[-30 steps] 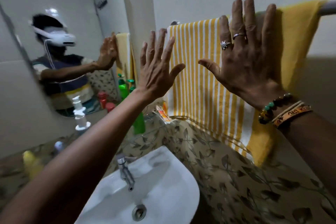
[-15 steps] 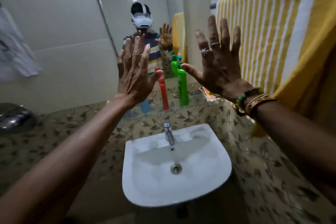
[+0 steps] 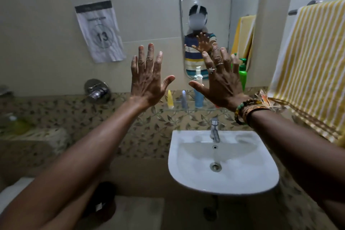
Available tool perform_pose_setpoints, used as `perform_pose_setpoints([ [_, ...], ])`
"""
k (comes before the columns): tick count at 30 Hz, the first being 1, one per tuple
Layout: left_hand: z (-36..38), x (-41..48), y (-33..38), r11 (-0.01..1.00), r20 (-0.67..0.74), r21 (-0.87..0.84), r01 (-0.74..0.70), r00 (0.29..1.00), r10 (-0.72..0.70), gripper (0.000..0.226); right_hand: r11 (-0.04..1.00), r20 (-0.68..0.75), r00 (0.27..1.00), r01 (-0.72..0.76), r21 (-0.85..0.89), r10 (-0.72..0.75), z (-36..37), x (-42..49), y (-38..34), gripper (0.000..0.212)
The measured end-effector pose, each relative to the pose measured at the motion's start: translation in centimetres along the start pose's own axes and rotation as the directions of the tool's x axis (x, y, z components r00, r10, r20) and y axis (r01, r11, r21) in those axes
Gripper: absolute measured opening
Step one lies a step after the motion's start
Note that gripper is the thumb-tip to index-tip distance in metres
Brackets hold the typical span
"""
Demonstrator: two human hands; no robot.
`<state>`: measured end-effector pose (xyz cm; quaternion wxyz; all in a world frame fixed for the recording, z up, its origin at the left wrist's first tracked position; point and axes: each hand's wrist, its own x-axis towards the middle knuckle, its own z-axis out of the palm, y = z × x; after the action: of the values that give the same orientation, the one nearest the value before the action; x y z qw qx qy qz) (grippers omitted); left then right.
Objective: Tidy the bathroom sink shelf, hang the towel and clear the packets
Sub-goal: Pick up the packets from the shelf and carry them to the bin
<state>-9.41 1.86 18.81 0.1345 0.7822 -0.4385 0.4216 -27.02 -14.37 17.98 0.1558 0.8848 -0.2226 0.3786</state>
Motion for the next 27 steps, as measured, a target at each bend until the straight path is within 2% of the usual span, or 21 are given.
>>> perform_pose_setpoints([
  [3, -1.1, -1.5, -1.4, 1.000, 0.022, 0.024, 0.004, 1.000, -0.004, 0.083, 0.999, 0.016, 0.999, 0.035, -0.014, -0.035, 0.0, -0.5, -1.9, 0.098],
  [9, -2.3, -4.3, -3.5, 0.998, 0.052, 0.065, 0.011, 0.999, -0.015, 0.086, 0.974, 0.105, 0.972, 0.217, -0.066, -0.209, -0.1, -1.7, -4.2, 0.096],
  [21, -2.0, -5.5, -6.1, 0.992, 0.049, 0.063, 0.110, 0.992, -0.113, 0.089, 0.955, 0.127, 0.948, 0.297, -0.013, -0.293, -0.7, 0.2, -6.8, 0.095],
  [27, -1.3, -6.1, -6.2, 0.993, 0.064, 0.070, 0.100, 0.992, -0.104, 0.095, 0.946, 0.146, 0.936, 0.322, 0.019, -0.321, -0.3, 0.4, -7.0, 0.096],
])
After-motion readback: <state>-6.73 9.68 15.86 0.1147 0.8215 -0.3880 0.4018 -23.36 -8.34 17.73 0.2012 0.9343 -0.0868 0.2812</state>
